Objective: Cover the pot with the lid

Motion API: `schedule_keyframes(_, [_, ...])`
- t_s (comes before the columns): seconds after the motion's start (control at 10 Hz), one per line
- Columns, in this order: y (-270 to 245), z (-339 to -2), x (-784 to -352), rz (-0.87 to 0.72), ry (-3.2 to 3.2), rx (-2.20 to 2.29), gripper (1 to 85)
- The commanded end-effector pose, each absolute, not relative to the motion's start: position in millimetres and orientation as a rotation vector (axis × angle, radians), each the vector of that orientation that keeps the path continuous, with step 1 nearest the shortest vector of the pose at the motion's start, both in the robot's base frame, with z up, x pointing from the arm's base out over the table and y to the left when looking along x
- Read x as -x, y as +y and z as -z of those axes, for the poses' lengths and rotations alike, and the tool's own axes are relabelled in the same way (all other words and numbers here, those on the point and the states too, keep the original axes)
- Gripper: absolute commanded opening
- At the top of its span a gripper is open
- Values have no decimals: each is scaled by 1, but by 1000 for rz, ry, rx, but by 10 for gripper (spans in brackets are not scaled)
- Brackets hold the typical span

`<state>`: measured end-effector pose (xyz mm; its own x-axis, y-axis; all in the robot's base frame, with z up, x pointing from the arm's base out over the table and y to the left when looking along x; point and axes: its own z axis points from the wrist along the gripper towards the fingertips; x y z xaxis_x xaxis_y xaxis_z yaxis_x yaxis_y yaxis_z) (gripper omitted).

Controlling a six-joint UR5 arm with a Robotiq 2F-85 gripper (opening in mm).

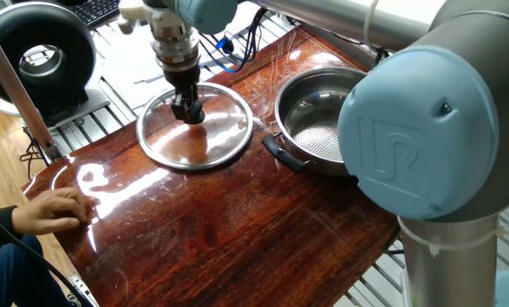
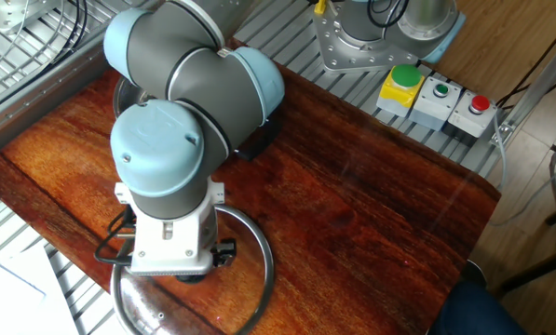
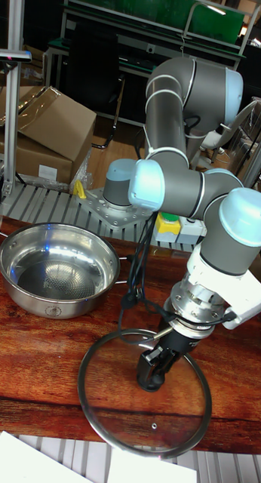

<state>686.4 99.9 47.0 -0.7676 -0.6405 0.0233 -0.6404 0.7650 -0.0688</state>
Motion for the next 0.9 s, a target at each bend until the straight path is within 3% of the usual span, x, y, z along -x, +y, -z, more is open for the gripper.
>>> schedule_keyframes(0.0, [103,-59,-686,91,2975,1036,13])
schedule_keyframes(0.8, [95,-126,-685,162,3010,1127,13])
